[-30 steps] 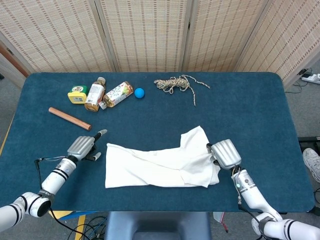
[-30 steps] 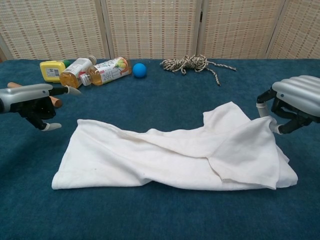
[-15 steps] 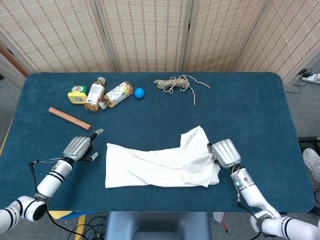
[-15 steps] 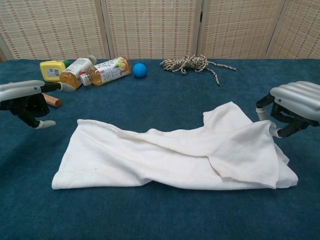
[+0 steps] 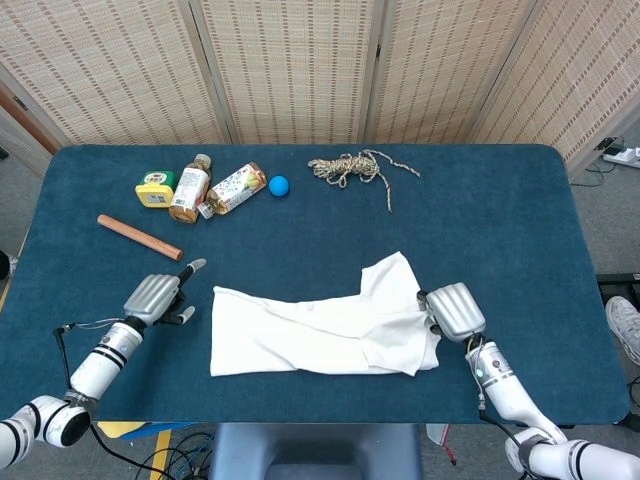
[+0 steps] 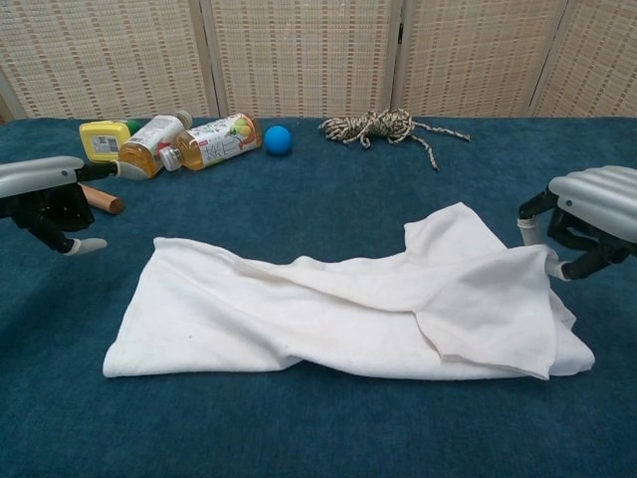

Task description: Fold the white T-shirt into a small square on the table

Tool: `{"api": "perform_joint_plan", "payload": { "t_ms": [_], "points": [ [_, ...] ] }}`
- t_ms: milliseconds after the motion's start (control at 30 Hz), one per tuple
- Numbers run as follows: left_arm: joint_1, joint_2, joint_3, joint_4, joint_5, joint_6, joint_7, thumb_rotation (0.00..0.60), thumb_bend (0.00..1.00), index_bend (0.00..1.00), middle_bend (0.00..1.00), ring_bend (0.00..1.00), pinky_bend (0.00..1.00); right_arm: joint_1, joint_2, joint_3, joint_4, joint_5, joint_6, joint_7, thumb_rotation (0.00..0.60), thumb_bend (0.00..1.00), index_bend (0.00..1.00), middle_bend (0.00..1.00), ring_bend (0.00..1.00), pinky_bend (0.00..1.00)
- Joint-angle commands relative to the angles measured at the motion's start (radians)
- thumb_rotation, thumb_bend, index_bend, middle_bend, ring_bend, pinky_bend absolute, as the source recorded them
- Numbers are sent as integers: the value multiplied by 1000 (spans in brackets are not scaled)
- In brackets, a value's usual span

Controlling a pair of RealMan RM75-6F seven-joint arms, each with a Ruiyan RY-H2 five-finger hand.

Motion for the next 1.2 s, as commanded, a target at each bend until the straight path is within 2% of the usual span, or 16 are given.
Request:
{"api": "perform_joint_plan", "payload": {
  "t_ms": [33, 600, 1067, 1133, 1200],
  "points": [
    [1, 0, 0, -1, -1, 0, 2, 600, 408, 0, 974, 925, 1000, -16, 24, -12, -31, -8, 17, 5, 600, 541, 794, 932, 990, 1000],
    [-3, 2, -2, -14, -8, -12, 17, 600, 408, 0, 974, 925, 1000, -62, 98, -45, -128, -1, 45, -14, 600, 541, 794, 932, 990, 1000],
    [1, 14, -1, -35, -23, -17, 40, 600, 408, 0, 974, 925, 1000, -26, 35, -29, -66, 39, -33, -16, 600, 542, 794, 910, 990, 1000],
    [3, 16, 0, -37, -25, -16, 43, 600, 408, 0, 974, 924, 1000, -21, 32, -28, -64, 55, -49, -31, 600, 533, 753, 897, 990, 1000],
    [5, 16, 0, -37, -26, -15, 44, 600, 408, 0, 974, 925, 1000, -17, 32, -24, -67, 75, -65, -47, 600, 485, 575, 875, 990, 1000]
  ]
}}
